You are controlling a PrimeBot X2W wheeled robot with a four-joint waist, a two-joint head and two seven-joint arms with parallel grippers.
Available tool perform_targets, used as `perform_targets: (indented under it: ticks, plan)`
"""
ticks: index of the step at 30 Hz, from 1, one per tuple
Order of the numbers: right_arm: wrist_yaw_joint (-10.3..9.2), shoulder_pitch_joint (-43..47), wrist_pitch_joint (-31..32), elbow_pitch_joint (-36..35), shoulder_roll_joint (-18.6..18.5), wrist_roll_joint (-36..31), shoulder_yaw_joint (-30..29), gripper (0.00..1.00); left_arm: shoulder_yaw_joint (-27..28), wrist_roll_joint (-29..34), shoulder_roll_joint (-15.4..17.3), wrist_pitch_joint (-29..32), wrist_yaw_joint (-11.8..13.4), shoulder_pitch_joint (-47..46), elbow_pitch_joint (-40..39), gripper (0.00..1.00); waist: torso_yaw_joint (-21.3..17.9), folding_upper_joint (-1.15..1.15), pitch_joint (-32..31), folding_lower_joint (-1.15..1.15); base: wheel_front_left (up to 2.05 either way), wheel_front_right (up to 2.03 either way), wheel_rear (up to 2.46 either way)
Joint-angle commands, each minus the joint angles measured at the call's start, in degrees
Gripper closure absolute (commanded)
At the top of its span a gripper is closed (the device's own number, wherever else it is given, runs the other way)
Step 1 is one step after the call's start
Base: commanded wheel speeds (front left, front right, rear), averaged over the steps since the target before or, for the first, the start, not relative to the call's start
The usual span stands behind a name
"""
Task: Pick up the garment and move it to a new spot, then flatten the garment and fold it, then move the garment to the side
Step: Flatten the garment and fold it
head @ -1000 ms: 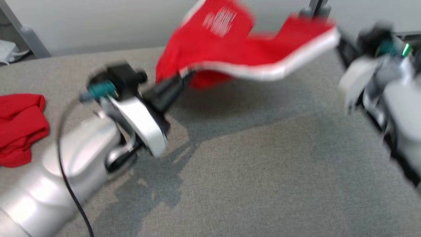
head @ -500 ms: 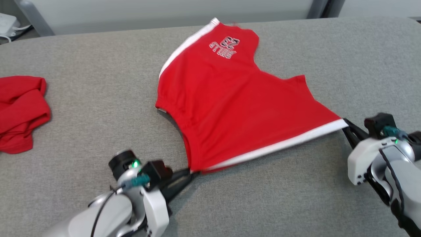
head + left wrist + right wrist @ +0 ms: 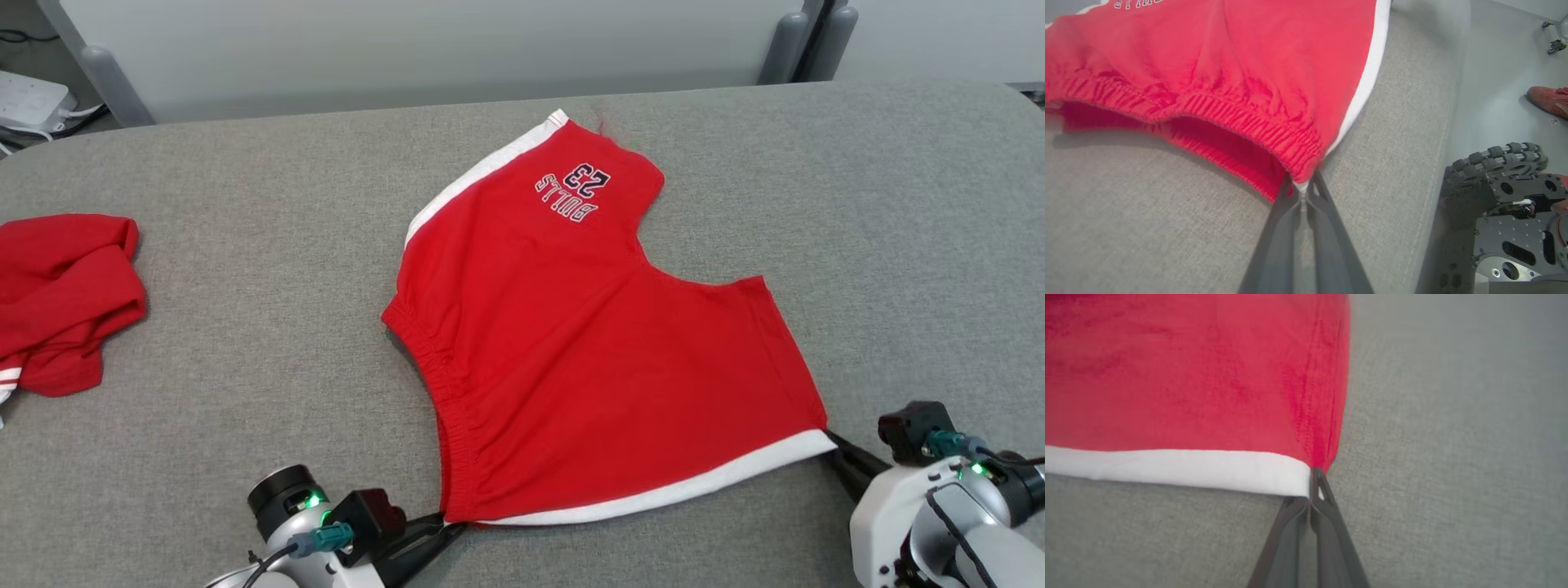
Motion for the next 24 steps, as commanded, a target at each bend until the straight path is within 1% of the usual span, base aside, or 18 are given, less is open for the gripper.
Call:
perform_targets:
  ticks: [1, 5, 8, 9, 10, 11, 12, 13, 19, 22, 24]
  plan:
    - [-0.19, 4.63, 3.18, -5.18, -2.33, -0.88, -1.43, 1.0, 1.7, -0.3, 2.64, -0.5, 0.01, 0.0, -0.77, 1.0, -0.16, 0.0, -0.19, 0.0, 0.0, 0.0, 0.0]
    - [-0.19, 12.28, 10.28, -16.39, -2.64, -2.48, -7.13, 1.0, 1.55, -0.85, 3.35, -0.5, 0.01, 0.81, -0.11, 1.0, -0.2, 0.0, -0.38, 0.0, 0.0, 0.0, 0.0]
    - [-0.19, 16.68, 13.82, -22.23, -1.8, -4.83, -11.36, 1.0, 1.52, -1.65, 2.63, -0.5, 0.01, 1.02, 1.45, 1.0, 0.01, 0.0, -0.84, 0.0, 0.0, 0.0, 0.0]
    - [-0.19, 17.75, 14.66, -23.58, -1.18, -5.44, -12.64, 0.95, 1.51, -2.21, 2.16, -0.31, 0.01, 1.31, 2.15, 0.85, 0.03, 0.0, -1.01, 0.0, 0.0, 0.0, 0.0]
    - [-0.19, 18.7, 15.57, -24.82, -0.64, -6.18, -13.56, 0.8, 1.51, -2.77, 1.61, 0.16, 0.01, 1.75, 2.66, 0.71, 0.03, 0.0, -1.18, 0.0, 0.0, 0.0, 0.0]
    - [-0.19, 19.53, 16.43, -25.9, -0.17, -6.86, -14.32, 0.63, 1.5, -3.76, 1.1, 0.63, 0.01, 2.09, 3.25, 0.51, 0.07, 0.0, -1.36, 0.0, 0.0, 0.0, 0.0]
    - [-0.19, 20.1, 16.87, -26.88, 0.25, -7.69, -15.22, 0.0, 1.5, -4.52, 0.66, 1.39, 0.01, 2.38, 3.67, 0.12, 0.09, 0.0, -1.52, 0.0, 0.0, 0.0, 0.0]
    - [-0.19, 20.57, 17.23, -27.75, 0.62, -8.49, -15.89, 0.0, 1.5, -5.15, 0.3, 2.48, 0.01, 2.72, 3.9, 0.0, 0.11, 0.0, -1.67, 0.0, 0.0, 0.0, 0.0]
    - [-0.19, 21.95, 18.35, -30.96, 1.93, -11.22, -18.22, 0.0, 1.49, -8.68, -0.42, 5.7, 0.01, 3.26, 4.51, 0.0, 0.48, 0.0, -2.43, 0.0, 0.0, 0.0, 0.0]
    - [-0.19, 22.36, 18.35, -32.49, 2.24, -12.44, -19.34, 0.0, 1.87, -10.41, 0.06, 6.01, 0.06, 3.27, 5.01, 0.0, 0.72, 0.0, -3.04, 0.0, 0.0, 0.0, 0.0]
    - [-0.19, 22.46, 17.64, -33.53, 2.52, -13.01, -20.01, 0.0, 2.71, -11.16, 0.53, 5.4, 0.71, 3.52, 5.06, 0.0, 0.85, 0.0, -3.41, 0.0, 0.0, 0.0, 0.0]
